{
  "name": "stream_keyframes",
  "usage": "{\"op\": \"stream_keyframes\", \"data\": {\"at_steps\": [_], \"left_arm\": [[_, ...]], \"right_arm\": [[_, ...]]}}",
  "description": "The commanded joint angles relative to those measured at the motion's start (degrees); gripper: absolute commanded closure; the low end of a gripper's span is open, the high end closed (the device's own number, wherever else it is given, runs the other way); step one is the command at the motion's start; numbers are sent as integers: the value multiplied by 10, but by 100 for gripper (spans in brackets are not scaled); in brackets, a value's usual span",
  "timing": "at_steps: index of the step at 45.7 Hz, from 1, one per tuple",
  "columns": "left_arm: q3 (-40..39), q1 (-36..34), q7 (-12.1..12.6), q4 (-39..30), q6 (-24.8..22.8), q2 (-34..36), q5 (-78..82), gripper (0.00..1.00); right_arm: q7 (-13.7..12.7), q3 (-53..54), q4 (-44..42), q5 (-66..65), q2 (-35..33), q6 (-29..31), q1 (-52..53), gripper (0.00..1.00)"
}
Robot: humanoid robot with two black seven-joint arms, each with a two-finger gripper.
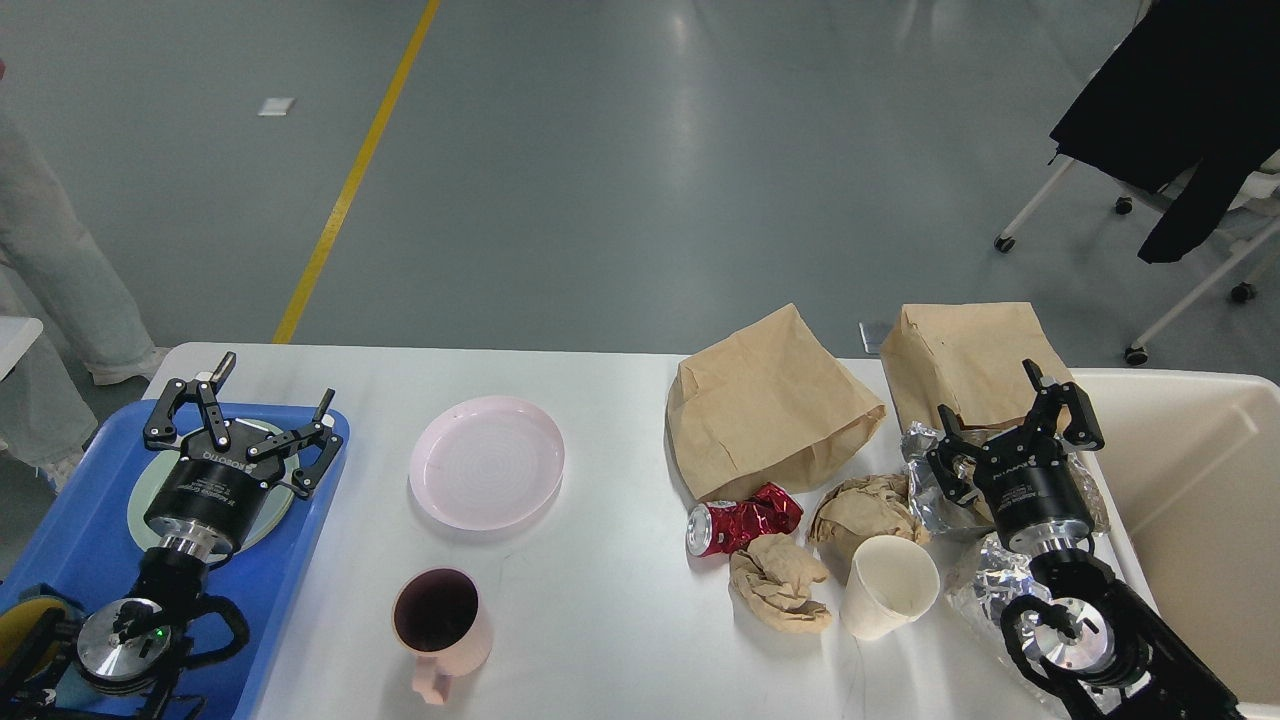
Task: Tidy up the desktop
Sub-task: 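Lift the left gripper off the blue tray and raise it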
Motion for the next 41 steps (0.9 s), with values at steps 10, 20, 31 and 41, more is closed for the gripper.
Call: {"op": "stream_keyframes", "data": {"at_steps": [10,20,31,41], "left_arm": [[-5,0,-16,1,-16,3,10,3],[3,-3,-17,-3,-1,13,17,3],[160,-52,-18,-1,6,156,19,3],[378,-187,-13,32,-1,304,20,3]], "right_arm": [[0,0,0,0,0,0,0,0],[0,0,0,0,0,0,0,0],[0,0,0,0,0,-1,0,0],[0,0,0,0,0,0,0,0]]}}
